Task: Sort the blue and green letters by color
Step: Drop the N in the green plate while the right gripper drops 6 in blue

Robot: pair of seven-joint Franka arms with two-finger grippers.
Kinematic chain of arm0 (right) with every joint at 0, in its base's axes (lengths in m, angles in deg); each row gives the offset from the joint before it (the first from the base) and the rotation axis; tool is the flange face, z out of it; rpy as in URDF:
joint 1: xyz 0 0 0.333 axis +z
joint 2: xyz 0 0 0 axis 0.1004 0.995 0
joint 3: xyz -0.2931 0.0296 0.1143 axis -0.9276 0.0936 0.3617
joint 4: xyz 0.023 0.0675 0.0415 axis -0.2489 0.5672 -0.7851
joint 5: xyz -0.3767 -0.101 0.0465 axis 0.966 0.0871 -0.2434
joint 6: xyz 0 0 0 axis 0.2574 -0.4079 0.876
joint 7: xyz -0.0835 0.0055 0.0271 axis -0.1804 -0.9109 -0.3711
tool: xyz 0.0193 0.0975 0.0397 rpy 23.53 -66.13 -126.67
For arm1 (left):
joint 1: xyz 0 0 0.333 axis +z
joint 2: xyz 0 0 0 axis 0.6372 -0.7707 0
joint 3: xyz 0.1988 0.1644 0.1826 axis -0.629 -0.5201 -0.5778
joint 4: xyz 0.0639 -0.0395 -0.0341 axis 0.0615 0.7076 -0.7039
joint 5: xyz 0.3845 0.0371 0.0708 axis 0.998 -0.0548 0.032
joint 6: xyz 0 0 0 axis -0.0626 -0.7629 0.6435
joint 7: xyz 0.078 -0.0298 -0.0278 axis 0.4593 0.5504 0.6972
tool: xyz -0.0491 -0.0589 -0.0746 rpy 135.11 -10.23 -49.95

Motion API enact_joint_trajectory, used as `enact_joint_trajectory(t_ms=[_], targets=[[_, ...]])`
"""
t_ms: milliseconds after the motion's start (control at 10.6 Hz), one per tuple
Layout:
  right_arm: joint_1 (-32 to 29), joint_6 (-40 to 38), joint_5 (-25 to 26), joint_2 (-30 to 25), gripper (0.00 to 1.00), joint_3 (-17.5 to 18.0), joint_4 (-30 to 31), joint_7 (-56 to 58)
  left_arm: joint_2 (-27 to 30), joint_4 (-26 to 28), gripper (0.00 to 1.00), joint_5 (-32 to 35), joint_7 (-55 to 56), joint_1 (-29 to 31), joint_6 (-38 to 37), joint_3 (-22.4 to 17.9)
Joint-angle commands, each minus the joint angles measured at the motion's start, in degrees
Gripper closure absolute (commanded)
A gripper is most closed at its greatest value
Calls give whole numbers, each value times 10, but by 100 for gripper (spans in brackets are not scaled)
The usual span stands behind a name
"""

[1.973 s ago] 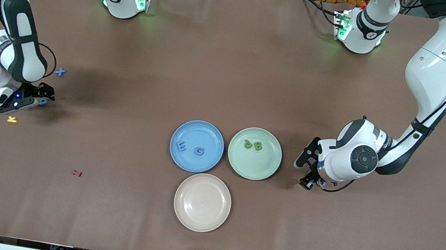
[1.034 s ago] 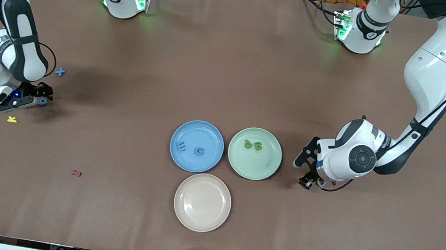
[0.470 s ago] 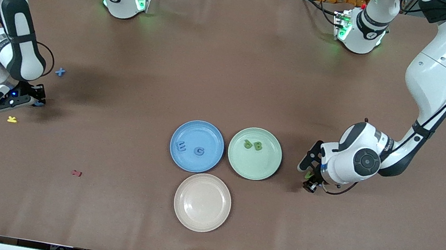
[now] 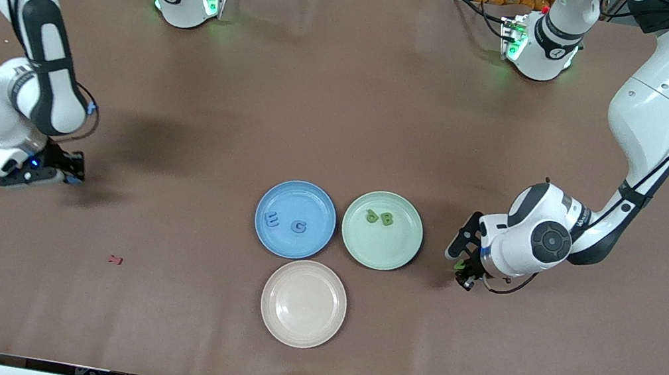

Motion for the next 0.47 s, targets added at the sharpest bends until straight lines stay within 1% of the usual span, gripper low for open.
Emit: enact_joint_trajectory(t_ms=[0,94,282,376], targets=[[98,-20,-28,30,100,37,-99,-261,27,1,100,7,139,-11,-4,20],[134,-56,-28,42,100,37,-140,-341,37,1,100,6,177,-12,-14,27],[200,-139,-27,62,100,37,-223,-501,55,0,100,7,312,-19,-46,60],[240,-154,-22,71,100,37,-257,-584,57,-4,100,6,392,-31,-52,70]])
